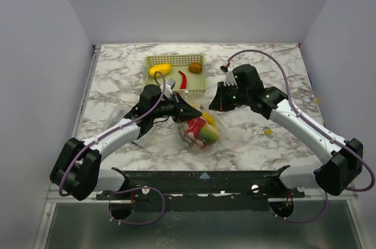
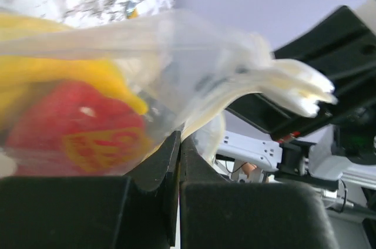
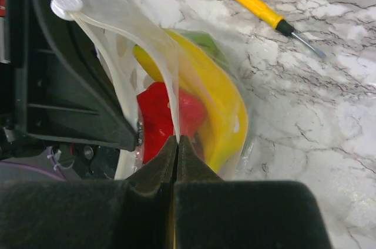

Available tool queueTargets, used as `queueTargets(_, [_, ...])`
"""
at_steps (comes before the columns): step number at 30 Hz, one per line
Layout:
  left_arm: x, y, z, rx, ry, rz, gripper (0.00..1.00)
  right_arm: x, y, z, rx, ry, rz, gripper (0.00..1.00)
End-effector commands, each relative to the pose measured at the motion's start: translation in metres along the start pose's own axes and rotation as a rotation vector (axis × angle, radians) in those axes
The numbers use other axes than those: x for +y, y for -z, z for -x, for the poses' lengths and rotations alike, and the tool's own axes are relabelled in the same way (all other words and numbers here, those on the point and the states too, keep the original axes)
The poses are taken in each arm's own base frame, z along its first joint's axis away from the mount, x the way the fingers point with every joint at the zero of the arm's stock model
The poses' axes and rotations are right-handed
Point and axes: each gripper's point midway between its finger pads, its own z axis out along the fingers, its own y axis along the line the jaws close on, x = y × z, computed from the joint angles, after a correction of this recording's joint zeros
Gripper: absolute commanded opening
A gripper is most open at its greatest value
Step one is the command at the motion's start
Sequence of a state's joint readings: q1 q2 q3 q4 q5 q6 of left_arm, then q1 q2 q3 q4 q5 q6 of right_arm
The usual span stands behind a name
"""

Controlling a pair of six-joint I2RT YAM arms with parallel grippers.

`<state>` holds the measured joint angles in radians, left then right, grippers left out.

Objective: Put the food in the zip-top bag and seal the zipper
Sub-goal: Adjust the zipper food storage bag at the center of the board.

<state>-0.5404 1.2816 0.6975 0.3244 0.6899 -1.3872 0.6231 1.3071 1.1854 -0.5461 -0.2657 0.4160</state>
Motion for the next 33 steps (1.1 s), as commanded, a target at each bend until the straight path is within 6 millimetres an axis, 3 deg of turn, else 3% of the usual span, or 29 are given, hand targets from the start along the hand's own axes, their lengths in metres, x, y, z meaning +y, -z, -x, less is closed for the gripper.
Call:
queueTargets(1, [-0.031,0.008,0.001,-0.006,-0.079,-0.062,0.00,0.026,0.010,0.020,-0.044,0.024,0.072,0.01])
queueTargets(5, [-0.043,0.016,0.007,-0.063,-0.132,-0.047,0.00,0.041,0.025,0.030,-0.077,0.056,0.125,0.01])
queueTargets(15, [-0.035,0.006,0.009,-0.036,-0.087,-0.060,0.00,0.050,0.018,0.026,-0.065,0.002,0.170,0.03])
queueTargets(19, [-0.034,0.002,0.012,-0.031,-0.087,-0.059,0.00,0.050,0.020,0.022,-0.083,0.012,0.184,0.10])
queueTargets(25, [-0.032,-0.001,0.014,-0.034,-0.085,-0.054,0.00,0.045,0.016,0.016,-0.073,0.065,0.175,0.30])
queueTargets(33, [-0.025,-0.003,0.014,-0.031,-0.081,-0.040,0.00,0.036,0.022,0.022,-0.081,0.146,0.078,0.48])
